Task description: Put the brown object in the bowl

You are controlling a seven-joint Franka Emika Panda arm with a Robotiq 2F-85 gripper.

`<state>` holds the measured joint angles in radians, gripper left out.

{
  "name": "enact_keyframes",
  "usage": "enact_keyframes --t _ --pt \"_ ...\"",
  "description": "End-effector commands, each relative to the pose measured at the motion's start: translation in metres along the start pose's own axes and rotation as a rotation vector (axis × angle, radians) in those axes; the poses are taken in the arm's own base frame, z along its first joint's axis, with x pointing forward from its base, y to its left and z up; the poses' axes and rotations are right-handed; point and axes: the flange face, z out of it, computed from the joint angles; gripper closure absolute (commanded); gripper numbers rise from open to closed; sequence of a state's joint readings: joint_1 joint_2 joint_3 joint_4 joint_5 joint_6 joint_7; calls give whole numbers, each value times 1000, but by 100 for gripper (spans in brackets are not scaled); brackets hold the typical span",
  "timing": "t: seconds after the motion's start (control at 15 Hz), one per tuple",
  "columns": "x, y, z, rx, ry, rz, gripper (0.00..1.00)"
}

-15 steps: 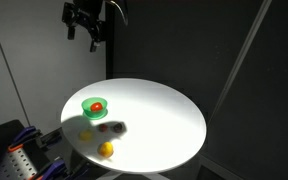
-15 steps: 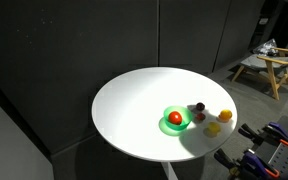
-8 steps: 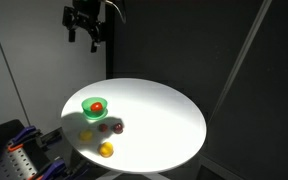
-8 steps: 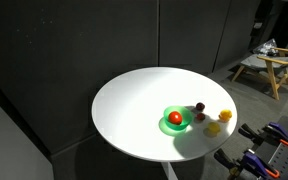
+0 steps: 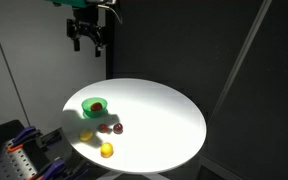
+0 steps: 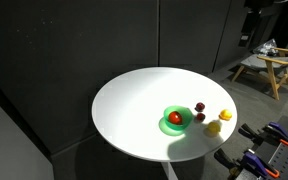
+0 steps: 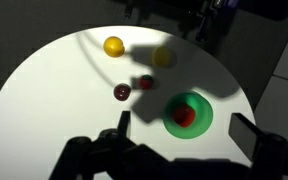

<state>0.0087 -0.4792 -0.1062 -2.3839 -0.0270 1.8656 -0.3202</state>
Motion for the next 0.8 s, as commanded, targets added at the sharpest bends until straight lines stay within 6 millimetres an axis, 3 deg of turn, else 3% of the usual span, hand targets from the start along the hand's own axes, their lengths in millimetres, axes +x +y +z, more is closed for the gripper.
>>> enact_keyframes --t 0.0,0.73 --pt "5 3 12 -68 30 48 0" --pt "29 42 79 -111 -11 281 0"
